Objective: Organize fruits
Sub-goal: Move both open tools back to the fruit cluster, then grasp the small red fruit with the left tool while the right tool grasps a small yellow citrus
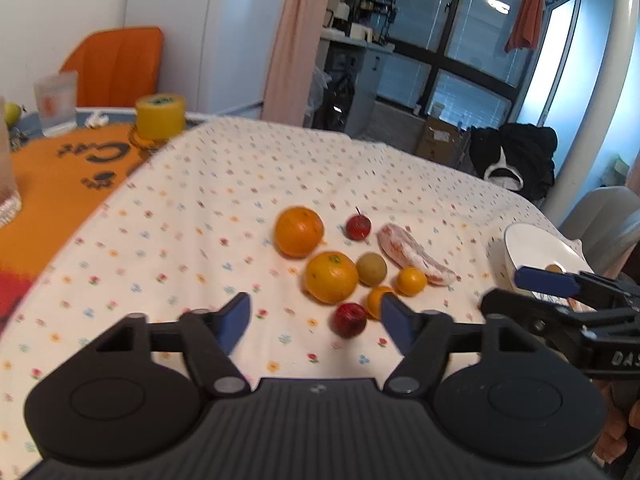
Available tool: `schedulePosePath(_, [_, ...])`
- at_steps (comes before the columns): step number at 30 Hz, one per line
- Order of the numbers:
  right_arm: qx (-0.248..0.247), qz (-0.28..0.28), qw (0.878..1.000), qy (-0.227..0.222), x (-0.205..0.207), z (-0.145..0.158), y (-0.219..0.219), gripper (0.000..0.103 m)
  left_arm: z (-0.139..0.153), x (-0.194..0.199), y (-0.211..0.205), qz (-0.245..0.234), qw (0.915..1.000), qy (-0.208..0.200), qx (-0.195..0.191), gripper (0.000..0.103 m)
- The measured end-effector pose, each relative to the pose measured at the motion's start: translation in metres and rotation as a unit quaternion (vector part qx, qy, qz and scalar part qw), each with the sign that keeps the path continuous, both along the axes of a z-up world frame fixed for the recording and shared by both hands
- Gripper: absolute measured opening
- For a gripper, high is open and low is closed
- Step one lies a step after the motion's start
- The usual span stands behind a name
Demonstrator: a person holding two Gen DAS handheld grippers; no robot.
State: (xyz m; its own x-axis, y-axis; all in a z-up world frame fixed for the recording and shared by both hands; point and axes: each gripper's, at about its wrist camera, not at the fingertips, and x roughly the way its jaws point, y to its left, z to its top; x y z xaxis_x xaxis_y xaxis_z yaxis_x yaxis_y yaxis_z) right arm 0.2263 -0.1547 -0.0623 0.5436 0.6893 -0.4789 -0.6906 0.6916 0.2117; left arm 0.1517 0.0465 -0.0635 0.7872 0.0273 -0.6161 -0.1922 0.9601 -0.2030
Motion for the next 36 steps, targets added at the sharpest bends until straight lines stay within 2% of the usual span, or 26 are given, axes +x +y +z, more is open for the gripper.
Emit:
schedulePosePath(6, [-0.019,0.003,1.0,0.016,0.013,-0.008,0.009,0.059,-0.013,0.013,-0.006,-0.016,0.9997,0.011,-0.012,0.054])
schedulePosePath(8, [-0.023,0.004,1.0,0.021,0.016,-0.011,0.012,0.056,-0.017,0.018,-0.007,-0.02,0.9995,0.015,-0.017,0.046])
schedulePosePath(12, [-0.031,0.008,0.999,0.023,0.021,-0.016,0.019,0.052,-0.023,0.024,-0.009,-0.026,0.9993,0.018,-0.02,0.041])
schedulePosePath(16, [-0.038,0.014,0.999,0.026,0.026,-0.019,0.026,0.046,-0.025,0.027,-0.01,-0.031,0.9993,0.016,-0.015,0.023])
schedulePosePath(17, [-0.041,0.016,0.999,0.027,0.027,-0.019,0.028,0.045,-0.025,0.027,-0.009,-0.031,0.9992,0.015,-0.019,0.021])
schedulePosePath(25, [-0.058,0.019,0.998,0.026,0.03,-0.023,0.041,0.039,-0.024,0.025,0.001,-0.029,0.9992,0.012,-0.025,0.021])
schedulePosePath(33, [-0.076,0.013,0.997,0.022,0.034,-0.027,0.05,0.038,-0.023,0.02,0.009,-0.021,0.9993,0.01,-0.029,0.021])
schedulePosePath(35, [-0.082,0.014,0.996,0.02,0.035,-0.029,0.053,0.034,-0.022,0.019,0.01,-0.02,0.9994,0.008,-0.029,0.021])
schedulePosePath(36, [-0.086,0.013,0.996,0.019,0.036,-0.03,0.054,0.027,-0.021,0.018,0.01,-0.019,0.9994,0.008,-0.028,0.021])
